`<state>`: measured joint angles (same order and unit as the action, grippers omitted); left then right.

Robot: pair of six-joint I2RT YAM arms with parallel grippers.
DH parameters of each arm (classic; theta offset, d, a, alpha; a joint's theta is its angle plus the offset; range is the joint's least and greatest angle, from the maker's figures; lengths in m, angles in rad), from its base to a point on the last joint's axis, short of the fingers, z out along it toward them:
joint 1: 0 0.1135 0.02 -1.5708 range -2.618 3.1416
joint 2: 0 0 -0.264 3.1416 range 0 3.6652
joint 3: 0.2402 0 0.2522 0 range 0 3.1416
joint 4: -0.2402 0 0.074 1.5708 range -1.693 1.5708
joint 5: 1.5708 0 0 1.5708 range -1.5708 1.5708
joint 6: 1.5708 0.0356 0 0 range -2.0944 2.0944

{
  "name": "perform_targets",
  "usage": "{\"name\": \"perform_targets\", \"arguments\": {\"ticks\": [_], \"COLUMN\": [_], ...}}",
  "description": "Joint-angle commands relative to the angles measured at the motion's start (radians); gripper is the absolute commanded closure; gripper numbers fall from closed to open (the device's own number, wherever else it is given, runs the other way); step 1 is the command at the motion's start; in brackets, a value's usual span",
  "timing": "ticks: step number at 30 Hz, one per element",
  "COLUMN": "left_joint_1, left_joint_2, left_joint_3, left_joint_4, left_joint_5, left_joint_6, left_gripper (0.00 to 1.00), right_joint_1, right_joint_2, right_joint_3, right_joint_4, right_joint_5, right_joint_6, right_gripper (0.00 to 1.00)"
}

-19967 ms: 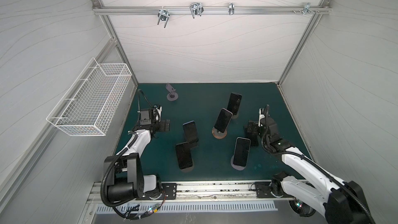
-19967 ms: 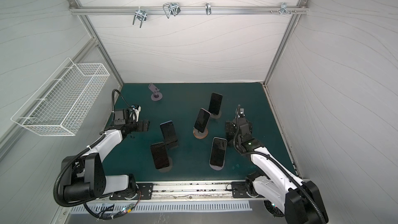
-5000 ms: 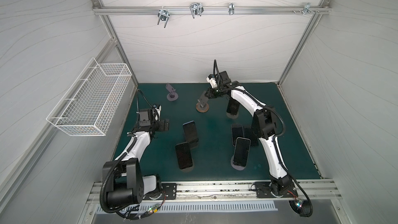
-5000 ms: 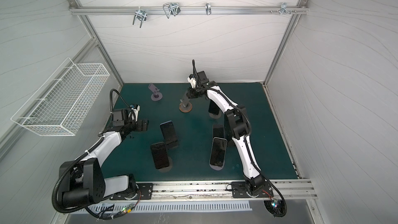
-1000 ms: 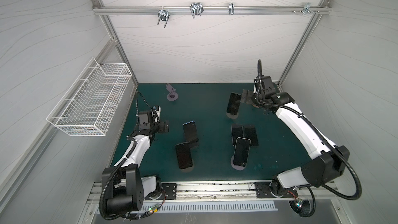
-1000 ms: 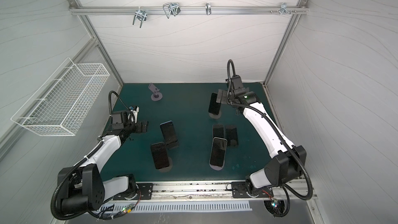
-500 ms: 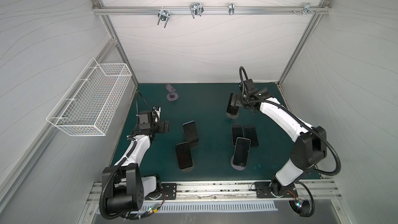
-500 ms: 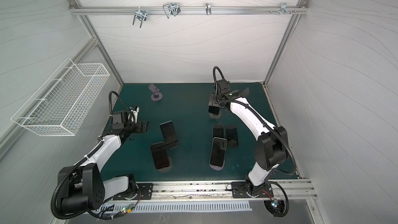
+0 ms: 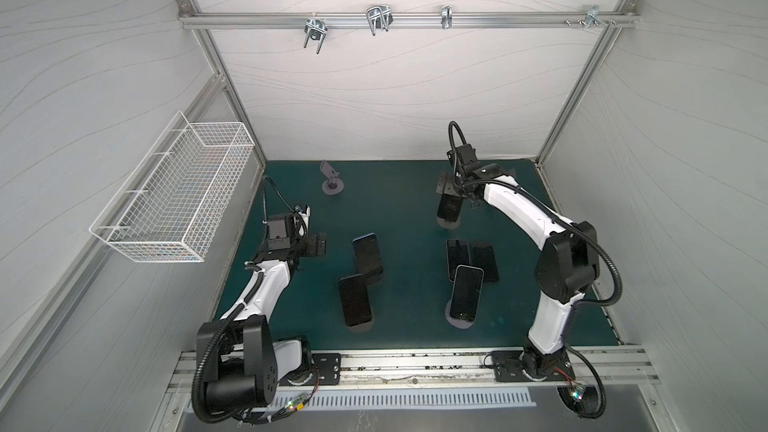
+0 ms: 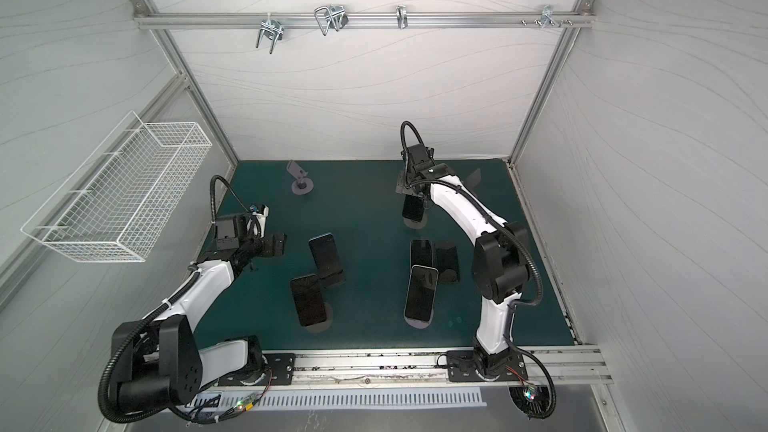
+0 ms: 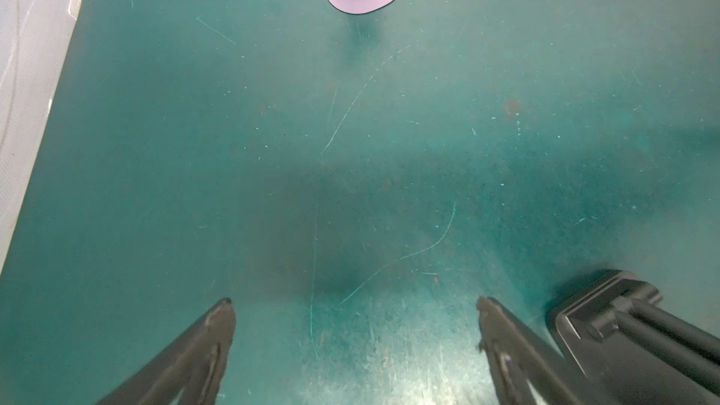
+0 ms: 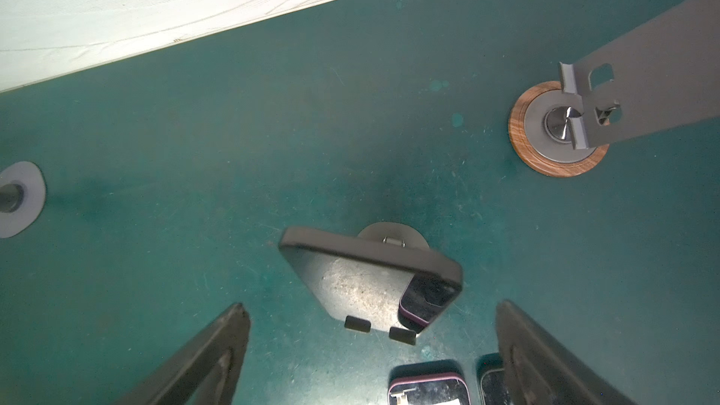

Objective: Remove the phone from the phone stand
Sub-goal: 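Swing the right gripper back toward the black phone on the grey stand, then lower the right gripper onto the black phone and close on it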

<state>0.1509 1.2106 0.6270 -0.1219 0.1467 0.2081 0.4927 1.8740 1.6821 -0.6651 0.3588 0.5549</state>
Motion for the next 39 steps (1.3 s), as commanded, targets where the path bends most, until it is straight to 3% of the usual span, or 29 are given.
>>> {"name": "perform_targets", "arguments": {"ticks": [1,5,14,23,39], "left_joint_1": [0.005,0.005,0.006,0.006,0.006], "left_joint_2": [0.006,0.0,0.007,0.012,0.012], "left_joint_3": [0.027,0.021,0.028,0.031,0.03], "left_joint_4": [0.023,0.025,0.022,0.018,0.017], "left_joint_5": [0.013,0.018,0.02,0.021,0.025], "left_joint_6": [0.016,0.019,0.019,0.021,0.022], "left_gripper": [0.02,0.02,0.02,0.03,0.03], "right_joint_1": [0.012,0.012,0.012,0.012,0.015], "right_joint_2": [0.036,0.07,0.151,0.159,0.078], "right_joint_3": [0.034,0.055,0.097,0.073,0.056], "right_joint_4": [-0.003,-0.021,-0.009,0.042,0.044], "right_joint_5": [0.039,0.092,0.091,0.104,0.106], "right_joint_6": [-0.004,-0.004,0.01,0.02,-0.03], "right_gripper": [0.01,0.01,0.01,0.17,0.25]}}
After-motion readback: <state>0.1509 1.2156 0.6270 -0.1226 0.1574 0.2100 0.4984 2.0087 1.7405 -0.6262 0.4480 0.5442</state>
